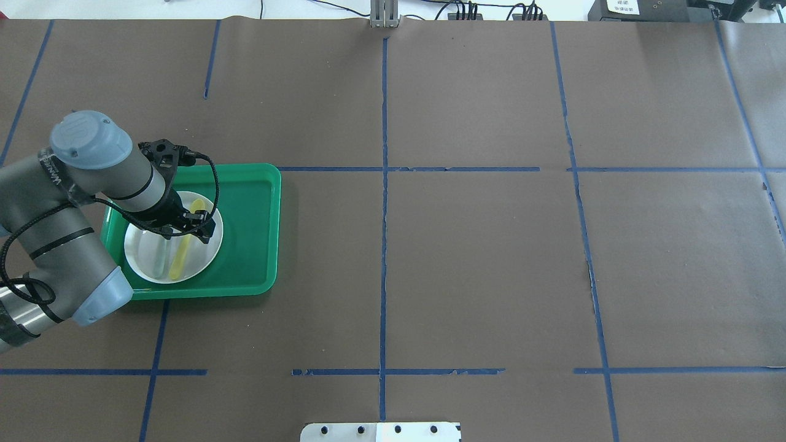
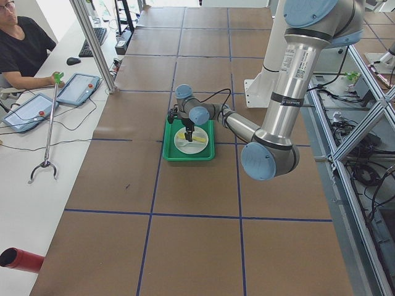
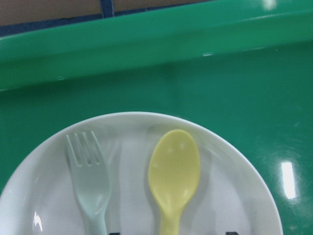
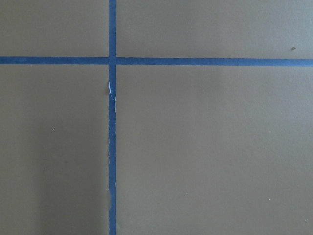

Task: Place spoon
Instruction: 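Lower the left gripper and close it on the yellow spoon handle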

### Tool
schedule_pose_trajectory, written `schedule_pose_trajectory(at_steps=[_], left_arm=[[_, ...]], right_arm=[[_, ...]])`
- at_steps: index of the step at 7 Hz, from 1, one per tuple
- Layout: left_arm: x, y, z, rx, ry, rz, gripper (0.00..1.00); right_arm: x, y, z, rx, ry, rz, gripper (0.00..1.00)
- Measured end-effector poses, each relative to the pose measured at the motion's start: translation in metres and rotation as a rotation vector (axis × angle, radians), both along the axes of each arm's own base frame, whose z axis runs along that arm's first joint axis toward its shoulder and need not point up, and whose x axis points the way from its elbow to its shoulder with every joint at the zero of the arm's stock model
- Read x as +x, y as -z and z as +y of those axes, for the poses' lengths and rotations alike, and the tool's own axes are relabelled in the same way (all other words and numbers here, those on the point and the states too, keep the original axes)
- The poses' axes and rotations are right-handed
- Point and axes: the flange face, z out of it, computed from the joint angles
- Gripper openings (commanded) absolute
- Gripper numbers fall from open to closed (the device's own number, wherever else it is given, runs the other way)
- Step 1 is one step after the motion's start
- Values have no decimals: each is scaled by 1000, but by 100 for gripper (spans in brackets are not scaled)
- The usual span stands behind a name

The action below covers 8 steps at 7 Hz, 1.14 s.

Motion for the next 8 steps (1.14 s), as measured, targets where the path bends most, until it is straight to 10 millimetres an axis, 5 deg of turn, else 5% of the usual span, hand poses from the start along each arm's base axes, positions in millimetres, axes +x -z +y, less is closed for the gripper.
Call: schedule_pose_trajectory(at_steps=[3,5,8], left_arm=[[2,-6,1,0,-5,-1,52],[3,-8,0,7,-5,10,22],[0,-1,0,18,-2,24,0]], right_arm=[[0,0,0,0,0,0,100],[0,0,0,0,0,0,100],[0,0,0,1,0,0,100]])
